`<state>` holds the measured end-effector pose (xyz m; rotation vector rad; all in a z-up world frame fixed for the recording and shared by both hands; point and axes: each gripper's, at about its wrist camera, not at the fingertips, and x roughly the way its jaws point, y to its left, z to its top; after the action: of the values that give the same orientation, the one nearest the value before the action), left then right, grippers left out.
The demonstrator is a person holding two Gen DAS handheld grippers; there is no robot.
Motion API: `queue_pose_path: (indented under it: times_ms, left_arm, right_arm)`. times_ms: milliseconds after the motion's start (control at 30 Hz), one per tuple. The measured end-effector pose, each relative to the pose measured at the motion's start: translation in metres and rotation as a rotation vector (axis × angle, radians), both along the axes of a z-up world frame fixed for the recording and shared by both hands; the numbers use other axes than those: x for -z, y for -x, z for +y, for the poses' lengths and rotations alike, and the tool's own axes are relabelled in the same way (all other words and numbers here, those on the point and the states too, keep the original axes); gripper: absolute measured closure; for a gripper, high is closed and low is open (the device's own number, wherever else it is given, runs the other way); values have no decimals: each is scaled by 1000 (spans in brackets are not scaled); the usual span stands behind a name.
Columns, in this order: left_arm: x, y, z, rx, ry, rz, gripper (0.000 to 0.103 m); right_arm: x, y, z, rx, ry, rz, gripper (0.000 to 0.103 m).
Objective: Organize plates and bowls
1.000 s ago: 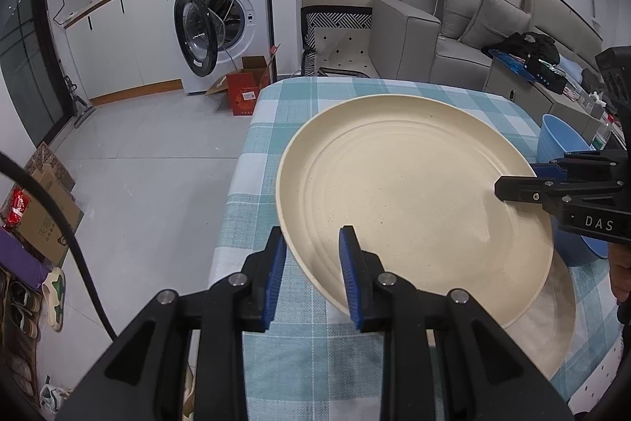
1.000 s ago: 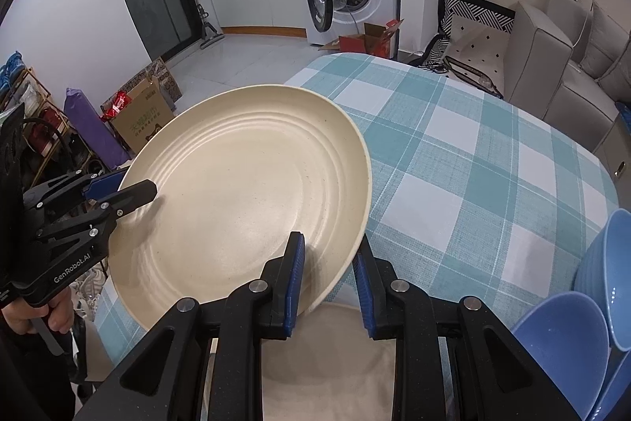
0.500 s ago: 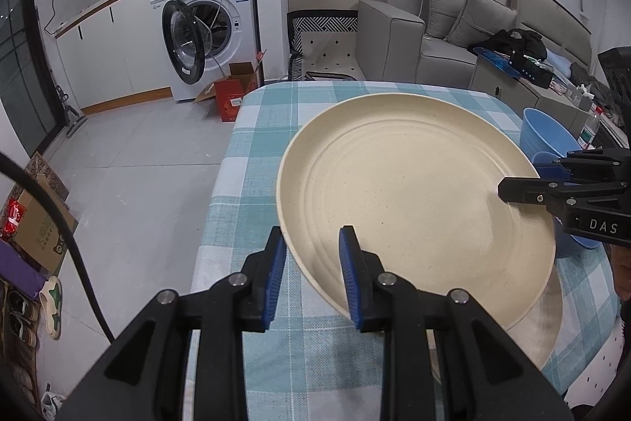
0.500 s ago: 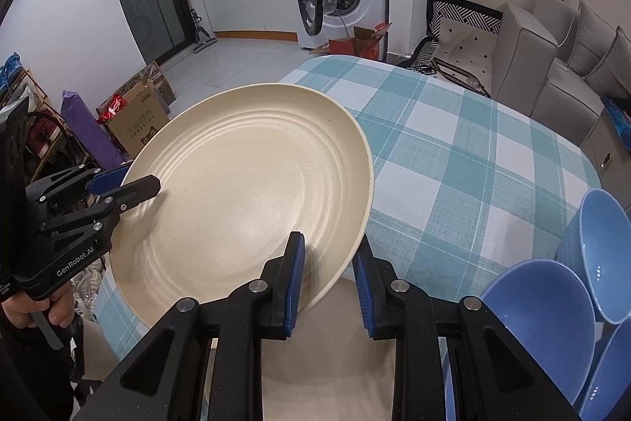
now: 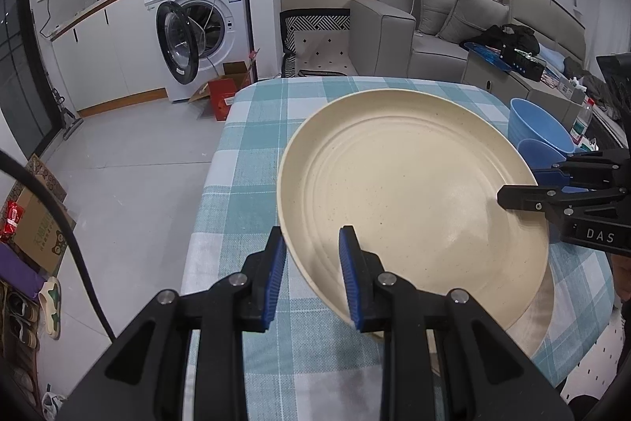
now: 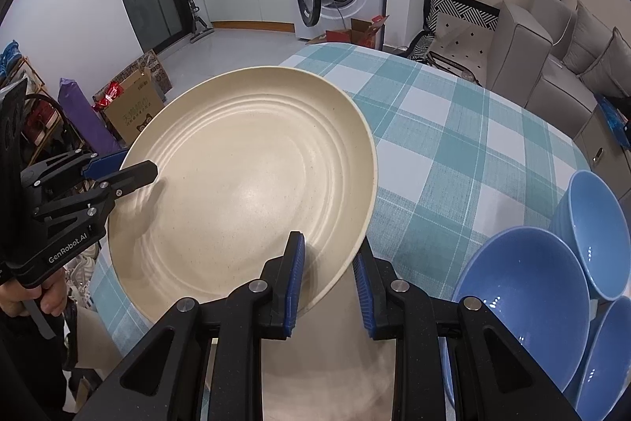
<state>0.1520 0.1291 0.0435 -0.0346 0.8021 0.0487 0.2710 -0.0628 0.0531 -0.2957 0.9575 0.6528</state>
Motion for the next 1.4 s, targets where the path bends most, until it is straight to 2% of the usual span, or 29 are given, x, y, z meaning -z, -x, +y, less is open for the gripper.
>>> queue_pose_path:
  times_ms: [1400]
  left_arm:
    - [27,23,-46,115,9,57,77]
  right_arm:
    - [37,71,-60,70,16,65,78]
